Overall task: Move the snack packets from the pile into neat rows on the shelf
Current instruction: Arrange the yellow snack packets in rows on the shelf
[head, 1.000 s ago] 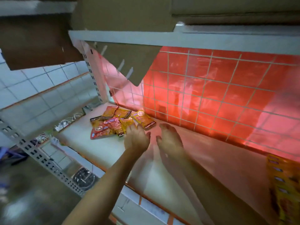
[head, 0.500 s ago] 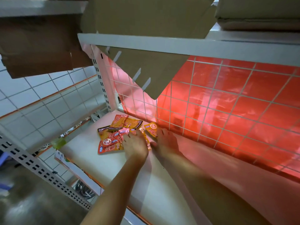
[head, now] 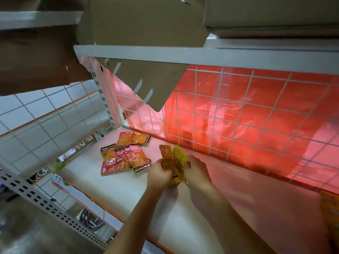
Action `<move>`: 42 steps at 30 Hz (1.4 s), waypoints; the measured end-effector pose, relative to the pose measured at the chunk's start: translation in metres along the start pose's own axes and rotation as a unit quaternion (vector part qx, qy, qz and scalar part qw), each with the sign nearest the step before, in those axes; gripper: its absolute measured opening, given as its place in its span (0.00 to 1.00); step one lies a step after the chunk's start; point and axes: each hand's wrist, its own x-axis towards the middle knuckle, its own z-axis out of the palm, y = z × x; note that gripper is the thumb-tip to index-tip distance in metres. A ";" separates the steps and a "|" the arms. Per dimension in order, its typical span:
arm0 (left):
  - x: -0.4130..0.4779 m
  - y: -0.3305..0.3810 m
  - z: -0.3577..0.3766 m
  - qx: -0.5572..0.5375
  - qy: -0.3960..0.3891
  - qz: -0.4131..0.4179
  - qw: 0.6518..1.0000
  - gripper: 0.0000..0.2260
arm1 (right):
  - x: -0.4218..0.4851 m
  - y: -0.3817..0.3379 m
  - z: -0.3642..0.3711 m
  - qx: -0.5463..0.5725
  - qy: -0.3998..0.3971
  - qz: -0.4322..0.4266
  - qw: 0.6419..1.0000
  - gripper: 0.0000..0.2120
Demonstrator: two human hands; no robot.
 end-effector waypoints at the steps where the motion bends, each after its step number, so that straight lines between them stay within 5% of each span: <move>1: -0.006 0.001 0.008 -0.042 -0.008 -0.001 0.999 0.16 | -0.008 0.010 -0.005 0.071 0.018 0.020 0.997 0.12; 9: -0.071 0.061 0.074 -0.290 -0.129 -0.036 0.948 0.18 | -0.055 0.077 -0.075 0.201 0.102 0.088 0.970 0.11; 14: -0.114 0.096 0.121 -0.273 -0.192 -0.005 0.943 0.15 | -0.091 0.109 -0.137 0.257 0.170 0.099 0.946 0.21; 19: -0.156 0.119 0.157 -0.154 -0.196 0.011 0.968 0.22 | -0.124 0.130 -0.186 0.347 0.237 0.143 0.896 0.12; 21: -0.169 0.122 0.172 -0.172 -0.208 -0.005 0.963 0.18 | -0.142 0.137 -0.204 0.357 0.251 0.153 0.886 0.08; 25: -0.192 0.126 0.196 -0.191 -0.237 -0.008 0.953 0.05 | -0.172 0.154 -0.233 0.309 0.253 0.147 0.905 0.21; 30: -0.216 0.119 0.204 -0.167 -0.334 -0.025 0.927 0.03 | -0.195 0.172 -0.260 0.394 0.269 0.168 0.863 0.06; 37: -0.226 0.099 0.212 -0.024 -0.369 0.051 0.928 0.01 | -0.211 0.195 -0.272 0.295 0.305 0.171 0.889 0.18; 42: -0.231 0.094 0.207 -0.001 -0.399 0.075 0.914 0.06 | -0.225 0.203 -0.277 0.271 0.262 0.158 0.913 0.05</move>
